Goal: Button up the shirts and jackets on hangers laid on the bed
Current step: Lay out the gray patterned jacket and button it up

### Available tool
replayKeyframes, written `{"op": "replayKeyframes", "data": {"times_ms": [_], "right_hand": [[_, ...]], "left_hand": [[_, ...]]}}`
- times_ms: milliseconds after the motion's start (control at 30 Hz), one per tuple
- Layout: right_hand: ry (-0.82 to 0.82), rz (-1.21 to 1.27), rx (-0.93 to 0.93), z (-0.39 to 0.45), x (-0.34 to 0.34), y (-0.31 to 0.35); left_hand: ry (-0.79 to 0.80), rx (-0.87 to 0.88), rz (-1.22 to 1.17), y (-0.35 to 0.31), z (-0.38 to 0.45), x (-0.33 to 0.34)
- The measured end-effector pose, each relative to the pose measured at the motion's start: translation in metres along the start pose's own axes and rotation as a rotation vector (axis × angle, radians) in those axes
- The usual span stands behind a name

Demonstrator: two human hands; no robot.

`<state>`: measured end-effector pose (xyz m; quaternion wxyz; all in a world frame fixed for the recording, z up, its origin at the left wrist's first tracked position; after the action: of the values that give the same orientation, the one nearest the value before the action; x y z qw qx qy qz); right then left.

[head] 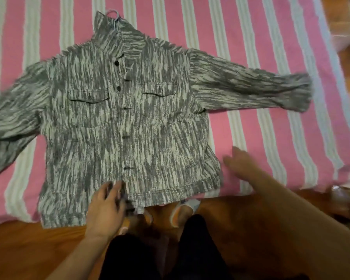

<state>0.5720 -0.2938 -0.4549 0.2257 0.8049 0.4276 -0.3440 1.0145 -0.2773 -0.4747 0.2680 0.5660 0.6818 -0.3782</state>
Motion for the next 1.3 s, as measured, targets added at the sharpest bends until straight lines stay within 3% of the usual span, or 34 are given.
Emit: {"op": "replayKeyframes", "data": {"times_ms": [33, 67, 167, 233, 267, 333, 400, 467, 567, 700, 767, 833, 900, 1000, 1100, 1233, 1267, 1300], "right_hand": [[0.118, 0.133, 0.040, -0.010, 0.038, 0.019], [0.108, 0.222, 0.066, -0.018, 0.056, 0.031], [-0.188, 0.370, 0.073, -0.039, 0.040, 0.044], [-0.282, 0.414, 0.151, -0.056, 0.030, 0.024], [-0.260, 0.380, 0.207, -0.062, 0.034, 0.012], [-0.041, 0.254, 0.304, -0.070, 0.066, -0.010], [0.165, 0.113, 0.323, -0.077, 0.094, -0.023], [0.164, 0.026, 0.368, -0.082, 0.091, -0.032], [0.148, 0.035, 0.485, -0.105, 0.099, -0.053], [0.298, -0.015, 0.557, -0.139, 0.120, -0.059], [0.225, -0.019, 0.497, -0.118, 0.099, -0.037], [-0.023, 0.043, 0.416, -0.078, 0.059, 0.002], [-0.227, 0.135, 0.253, -0.040, 0.018, 0.064], [-0.168, 0.278, -0.034, 0.003, -0.016, 0.180], [-0.075, 0.447, -0.156, 0.038, -0.034, 0.255], [0.002, 0.597, 0.033, 0.084, -0.011, 0.263], [-0.011, 0.615, 0.065, 0.093, -0.003, 0.261], [-0.130, 0.583, 0.051, 0.102, -0.005, 0.261]], "left_hand": [[-0.090, -0.115, -0.029, 0.026, 0.000, -0.014], [-0.163, -0.238, -0.038, 0.053, -0.002, -0.028], [-0.224, -0.519, -0.089, 0.131, -0.008, -0.052], [-0.155, -0.560, -0.217, 0.164, 0.001, -0.052], [-0.110, -0.568, -0.274, 0.175, 0.006, -0.050], [-0.052, -0.587, -0.316, 0.188, 0.010, -0.051], [-0.031, -0.545, -0.301, 0.190, 0.009, -0.058], [-0.010, -0.504, -0.280, 0.195, -0.004, -0.064], [0.155, -0.548, -0.127, 0.227, -0.046, -0.046], [0.406, -0.499, 0.027, 0.258, -0.057, 0.005], [0.525, -0.383, 0.194, 0.270, -0.033, 0.028], [0.610, -0.284, 0.296, 0.244, -0.003, 0.018], [0.682, -0.132, 0.239, 0.186, 0.029, -0.004], [0.535, -0.108, -0.173, 0.088, 0.070, -0.062], [0.230, -0.096, -0.576, 0.023, 0.116, -0.111], [-0.048, 0.028, -0.652, -0.033, 0.187, -0.125], [-0.122, 0.082, -0.589, -0.044, 0.208, -0.125], [-0.201, 0.159, -0.490, -0.054, 0.230, -0.127]]}}
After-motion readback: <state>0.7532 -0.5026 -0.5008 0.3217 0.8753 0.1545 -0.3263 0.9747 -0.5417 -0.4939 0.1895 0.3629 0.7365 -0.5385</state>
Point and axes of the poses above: each hand's wrist, its own z-axis towards the middle knuckle, its own x-axis out of the palm, y = z × x, the point moved 9 cm from there along z, towards the middle knuckle, and after that the axes turned 1 degree about -y, right-handed, at the moved point
